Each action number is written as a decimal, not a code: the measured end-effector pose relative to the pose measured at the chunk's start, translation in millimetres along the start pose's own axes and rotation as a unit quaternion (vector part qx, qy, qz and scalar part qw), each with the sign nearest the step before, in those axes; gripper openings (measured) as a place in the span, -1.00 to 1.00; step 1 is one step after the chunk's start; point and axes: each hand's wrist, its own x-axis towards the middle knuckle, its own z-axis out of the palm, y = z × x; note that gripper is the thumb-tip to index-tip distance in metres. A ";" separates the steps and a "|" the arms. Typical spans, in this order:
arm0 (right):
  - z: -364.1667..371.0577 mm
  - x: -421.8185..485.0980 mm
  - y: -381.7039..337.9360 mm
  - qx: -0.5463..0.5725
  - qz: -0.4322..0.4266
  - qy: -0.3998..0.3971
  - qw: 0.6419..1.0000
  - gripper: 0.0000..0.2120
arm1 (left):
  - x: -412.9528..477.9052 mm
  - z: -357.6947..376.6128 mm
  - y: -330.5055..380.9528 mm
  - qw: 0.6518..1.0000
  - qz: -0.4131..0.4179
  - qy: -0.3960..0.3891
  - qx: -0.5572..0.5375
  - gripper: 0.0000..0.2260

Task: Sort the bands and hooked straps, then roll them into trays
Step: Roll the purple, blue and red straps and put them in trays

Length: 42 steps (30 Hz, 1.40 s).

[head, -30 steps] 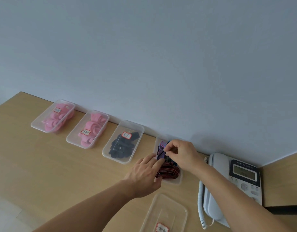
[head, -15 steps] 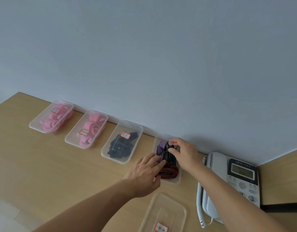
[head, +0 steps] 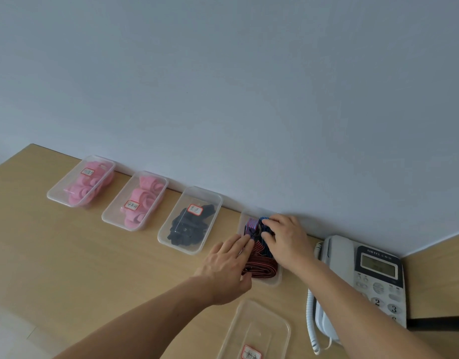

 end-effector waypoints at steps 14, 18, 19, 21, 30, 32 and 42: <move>3.7 -28.3 -0.6 -0.121 -0.006 0.022 0.992 -0.48 | 15.2 8.2 2.1 0.999 -0.020 -0.025 0.003 -0.30; 0.5 -32.6 -1.9 -0.096 -0.027 0.044 0.994 -0.47 | 9.8 8.7 4.1 1.000 -0.019 0.019 -0.012 -0.32; 1.4 -33.9 -1.8 -0.090 -0.039 0.038 0.994 -0.46 | 9.1 8.7 4.6 0.999 -0.014 0.026 -0.016 -0.32; 6.4 -37.7 -1.1 -0.072 -0.054 0.002 0.996 -0.43 | 9.2 8.6 5.3 1.000 -0.007 0.021 -0.012 -0.32; 21.3 -49.7 5.3 -0.125 -0.039 -0.135 0.982 -0.25 | 13.6 9.2 0.0 0.997 -0.023 -0.066 -0.008 -0.29; 22.5 -49.7 4.2 -0.127 -0.033 -0.137 0.982 -0.20 | 13.1 6.8 1.5 0.997 -0.025 -0.071 -0.006 -0.30; -10.2 -73.3 -3.9 -0.013 -0.001 0.019 1.000 -0.39 | -4.1 -15.9 -2.1 0.998 0.004 0.037 -0.047 -0.37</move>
